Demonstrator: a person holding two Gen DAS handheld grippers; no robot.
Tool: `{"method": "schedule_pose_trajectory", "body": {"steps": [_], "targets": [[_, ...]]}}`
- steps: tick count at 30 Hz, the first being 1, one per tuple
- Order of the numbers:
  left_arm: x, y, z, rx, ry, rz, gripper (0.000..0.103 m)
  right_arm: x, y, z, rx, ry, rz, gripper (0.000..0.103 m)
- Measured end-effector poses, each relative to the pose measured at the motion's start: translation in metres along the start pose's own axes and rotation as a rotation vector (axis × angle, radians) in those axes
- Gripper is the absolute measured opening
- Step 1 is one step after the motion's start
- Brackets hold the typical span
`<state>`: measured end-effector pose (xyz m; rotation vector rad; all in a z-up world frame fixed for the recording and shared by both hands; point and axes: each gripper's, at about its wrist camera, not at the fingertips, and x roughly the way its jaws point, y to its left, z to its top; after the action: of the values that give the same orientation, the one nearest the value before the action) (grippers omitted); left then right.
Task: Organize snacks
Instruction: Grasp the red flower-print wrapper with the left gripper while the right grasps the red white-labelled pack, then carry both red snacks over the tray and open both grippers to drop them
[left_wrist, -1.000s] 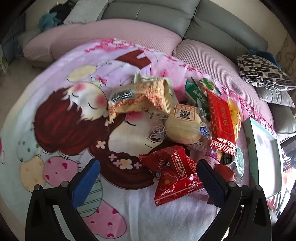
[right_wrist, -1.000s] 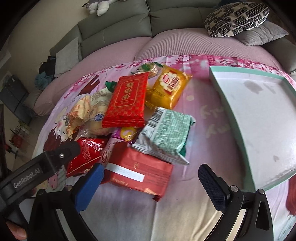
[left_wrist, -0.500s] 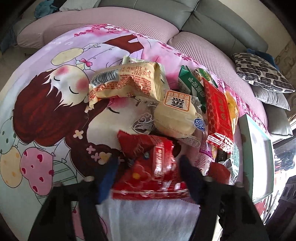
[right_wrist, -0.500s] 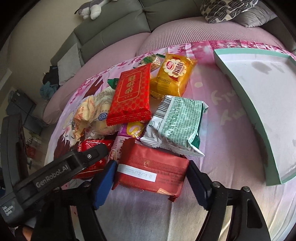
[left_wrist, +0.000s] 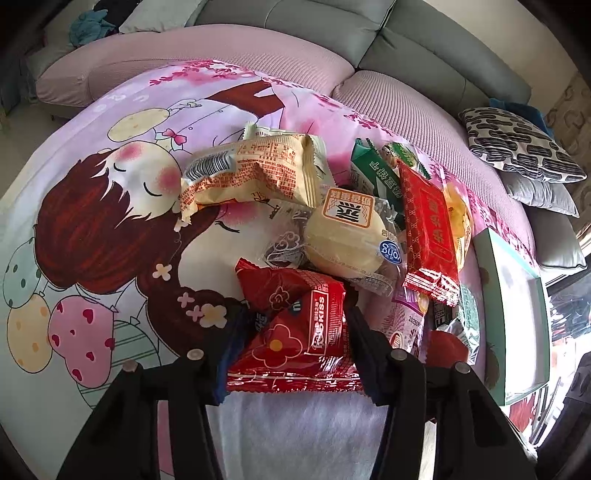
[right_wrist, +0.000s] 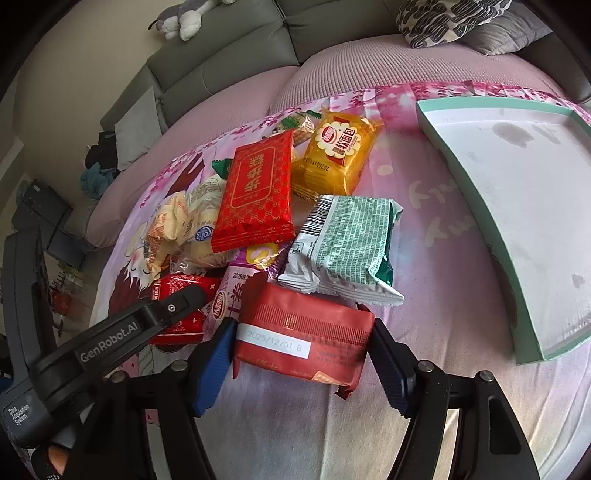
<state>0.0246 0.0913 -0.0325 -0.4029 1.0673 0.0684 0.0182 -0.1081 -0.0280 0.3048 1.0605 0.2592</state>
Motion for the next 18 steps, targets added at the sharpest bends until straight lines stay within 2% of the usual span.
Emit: {"method": "schedule_pose_trajectory", "body": {"steps": [12, 18], "targets": [[-0.028, -0.001, 0.0, -0.018, -0.059, 0.022, 0.051, -0.03, 0.004, -0.002, -0.026, -0.049, 0.006, 0.073], [-0.047, -0.02, 0.006, 0.013, -0.104, 0.002, 0.051, -0.056, -0.001, 0.005, -0.017, -0.109, -0.022, 0.073]]}}
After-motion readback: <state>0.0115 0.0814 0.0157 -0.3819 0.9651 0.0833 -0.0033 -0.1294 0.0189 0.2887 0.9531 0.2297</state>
